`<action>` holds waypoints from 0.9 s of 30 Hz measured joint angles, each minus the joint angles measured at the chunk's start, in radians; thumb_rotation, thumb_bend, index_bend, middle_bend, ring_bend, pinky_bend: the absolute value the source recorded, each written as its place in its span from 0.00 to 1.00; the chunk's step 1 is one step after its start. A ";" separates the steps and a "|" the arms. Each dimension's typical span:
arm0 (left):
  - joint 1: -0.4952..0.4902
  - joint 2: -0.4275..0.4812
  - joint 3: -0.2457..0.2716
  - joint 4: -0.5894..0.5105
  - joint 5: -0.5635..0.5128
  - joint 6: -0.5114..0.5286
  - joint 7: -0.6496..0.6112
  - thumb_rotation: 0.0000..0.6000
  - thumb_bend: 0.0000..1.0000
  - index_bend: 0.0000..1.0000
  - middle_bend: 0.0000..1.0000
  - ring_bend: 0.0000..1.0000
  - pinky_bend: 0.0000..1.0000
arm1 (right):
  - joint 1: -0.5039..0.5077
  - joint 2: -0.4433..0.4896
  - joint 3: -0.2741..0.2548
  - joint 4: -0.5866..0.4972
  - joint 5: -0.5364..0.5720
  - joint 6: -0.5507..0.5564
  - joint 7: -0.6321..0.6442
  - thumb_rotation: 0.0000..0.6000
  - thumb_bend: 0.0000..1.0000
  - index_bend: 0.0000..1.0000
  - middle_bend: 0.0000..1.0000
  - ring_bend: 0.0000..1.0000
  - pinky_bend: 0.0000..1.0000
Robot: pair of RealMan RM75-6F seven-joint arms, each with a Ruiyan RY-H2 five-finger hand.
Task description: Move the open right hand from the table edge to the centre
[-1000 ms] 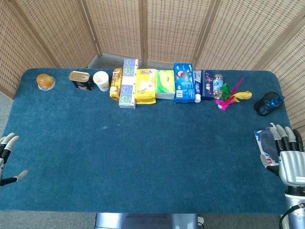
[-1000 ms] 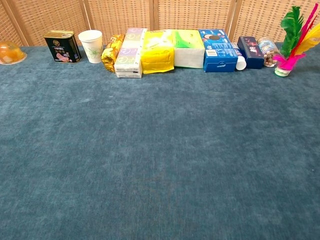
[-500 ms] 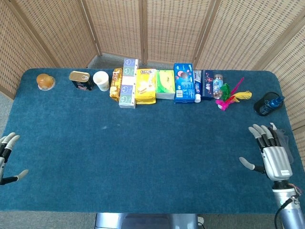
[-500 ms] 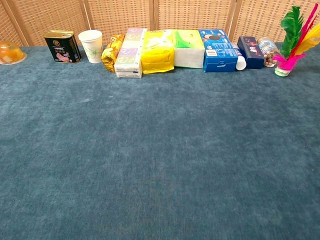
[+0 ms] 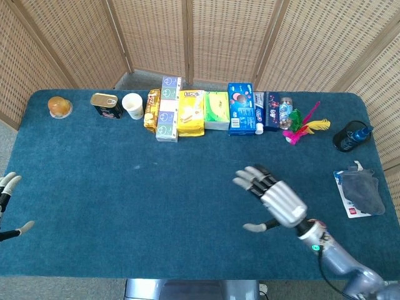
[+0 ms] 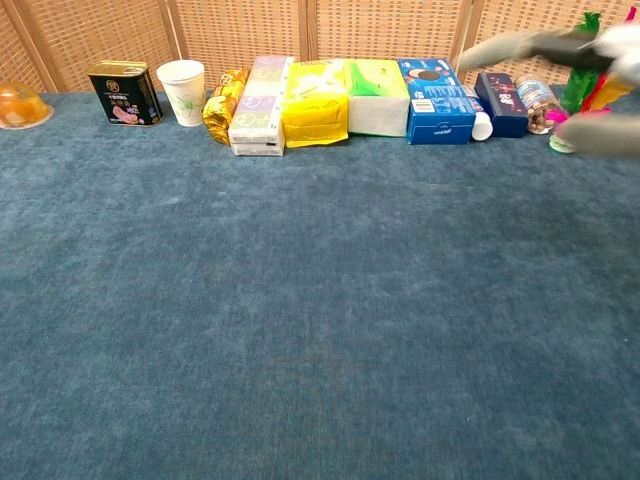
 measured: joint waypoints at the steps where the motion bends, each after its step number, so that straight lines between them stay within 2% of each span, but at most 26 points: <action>1: 0.000 0.000 -0.001 0.001 -0.003 -0.002 -0.003 0.91 0.03 0.00 0.00 0.00 0.00 | 0.015 -0.014 -0.004 0.000 -0.009 -0.015 -0.004 0.00 0.00 0.09 0.00 0.00 0.00; 6: -0.003 0.003 -0.006 0.005 -0.015 -0.011 -0.015 0.91 0.03 0.00 0.00 0.00 0.00 | 0.089 -0.089 -0.026 -0.020 -0.053 -0.102 -0.063 0.00 0.00 0.09 0.00 0.00 0.00; 17: -0.004 0.010 -0.001 0.003 -0.005 -0.014 -0.033 0.90 0.03 0.00 0.00 0.00 0.00 | 0.185 -0.238 -0.043 -0.041 -0.092 -0.209 -0.203 0.00 0.00 0.10 0.00 0.00 0.00; 27: -0.008 0.008 0.011 0.004 0.017 -0.021 -0.035 0.91 0.03 0.00 0.00 0.00 0.00 | 0.273 -0.372 -0.005 -0.004 -0.016 -0.331 -0.293 0.00 0.00 0.08 0.00 0.00 0.00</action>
